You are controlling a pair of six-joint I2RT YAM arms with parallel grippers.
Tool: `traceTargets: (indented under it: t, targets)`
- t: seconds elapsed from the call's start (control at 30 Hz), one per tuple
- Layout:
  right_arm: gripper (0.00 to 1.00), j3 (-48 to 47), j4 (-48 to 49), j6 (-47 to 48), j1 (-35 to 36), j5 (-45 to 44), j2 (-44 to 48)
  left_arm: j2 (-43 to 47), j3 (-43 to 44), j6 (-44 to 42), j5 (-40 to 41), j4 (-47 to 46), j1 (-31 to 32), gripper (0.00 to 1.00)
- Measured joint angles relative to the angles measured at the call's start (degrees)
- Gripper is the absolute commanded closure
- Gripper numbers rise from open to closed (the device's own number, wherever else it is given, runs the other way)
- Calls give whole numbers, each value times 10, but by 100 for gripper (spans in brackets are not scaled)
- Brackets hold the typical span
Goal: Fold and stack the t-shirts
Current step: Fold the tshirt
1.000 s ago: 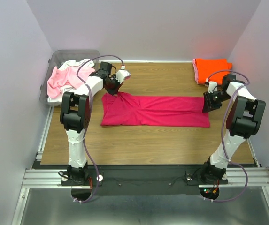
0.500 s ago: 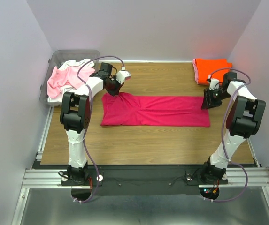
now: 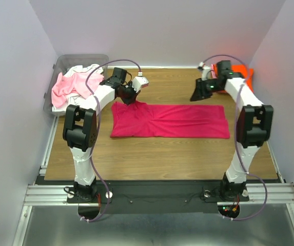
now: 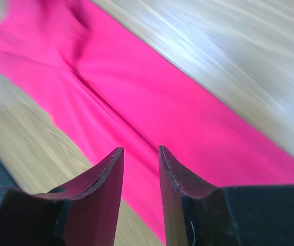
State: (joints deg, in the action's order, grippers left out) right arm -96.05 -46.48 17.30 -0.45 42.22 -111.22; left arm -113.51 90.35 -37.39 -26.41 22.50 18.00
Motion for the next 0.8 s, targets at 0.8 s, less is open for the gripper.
traceTargets:
  t: [0.8]
  targets:
    - [51, -204, 209, -288, 209, 56, -298, 0, -15, 5, -31, -1, -6, 100]
